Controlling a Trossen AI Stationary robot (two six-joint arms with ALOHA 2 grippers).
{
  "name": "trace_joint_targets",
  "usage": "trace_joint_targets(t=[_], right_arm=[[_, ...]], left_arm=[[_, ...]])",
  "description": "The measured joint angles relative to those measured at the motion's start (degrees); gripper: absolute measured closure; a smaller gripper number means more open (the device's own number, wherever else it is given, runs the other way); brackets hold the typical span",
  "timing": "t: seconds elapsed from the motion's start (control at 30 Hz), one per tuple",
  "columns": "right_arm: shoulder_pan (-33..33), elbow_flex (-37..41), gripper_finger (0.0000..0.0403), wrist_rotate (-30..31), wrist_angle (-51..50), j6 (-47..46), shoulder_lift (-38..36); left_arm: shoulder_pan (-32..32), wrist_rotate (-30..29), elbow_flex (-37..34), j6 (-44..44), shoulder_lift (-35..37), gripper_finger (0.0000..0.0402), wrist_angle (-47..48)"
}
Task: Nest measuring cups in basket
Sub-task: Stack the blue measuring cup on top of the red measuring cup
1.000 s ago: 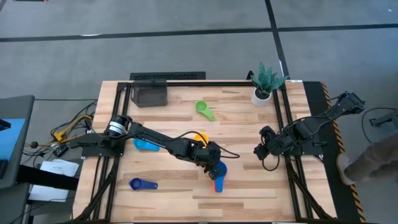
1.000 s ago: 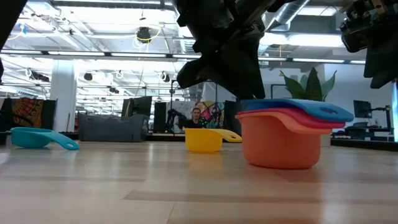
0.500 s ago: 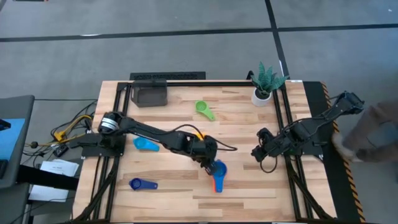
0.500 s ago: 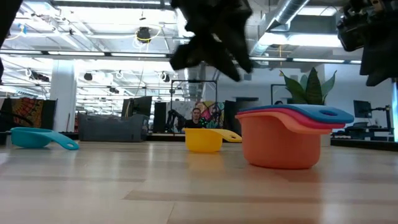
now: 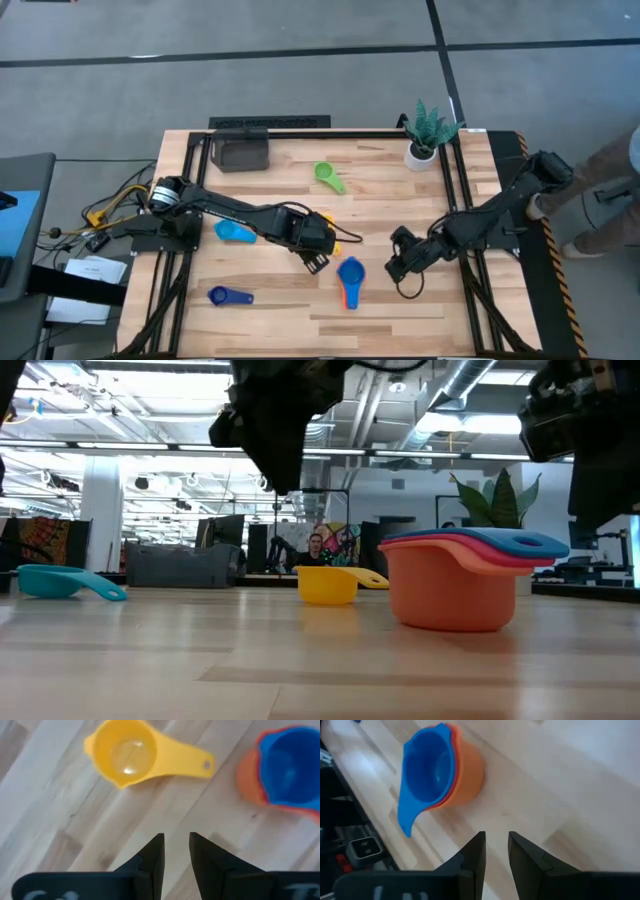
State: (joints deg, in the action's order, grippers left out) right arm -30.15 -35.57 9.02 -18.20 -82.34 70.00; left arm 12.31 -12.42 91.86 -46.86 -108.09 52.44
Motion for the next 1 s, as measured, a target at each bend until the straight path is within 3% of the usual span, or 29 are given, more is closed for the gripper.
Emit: trace_joint_targets(t=[0.43, 0.67, 1.0], right_arm=[[-3.39, -0.12, 0.0296, -1.49, 17.79, -9.83, 12.87], [-4.91, -4.66, 0.0308, -1.85, 17.52, -13.80, 18.71], [-4.65, -12.91, 0.0317, -1.85, 17.77, -13.18, 27.14]], left_arm=[[0.69, -6.16, -1.91, 2.38, 3.71, 0.0321, 6.77], [1.95, -6.30, -4.06, 4.24, 3.75, 0.0321, 8.60], [1.89, -6.00, -13.41, 4.64, 7.91, 0.0321, 3.99]])
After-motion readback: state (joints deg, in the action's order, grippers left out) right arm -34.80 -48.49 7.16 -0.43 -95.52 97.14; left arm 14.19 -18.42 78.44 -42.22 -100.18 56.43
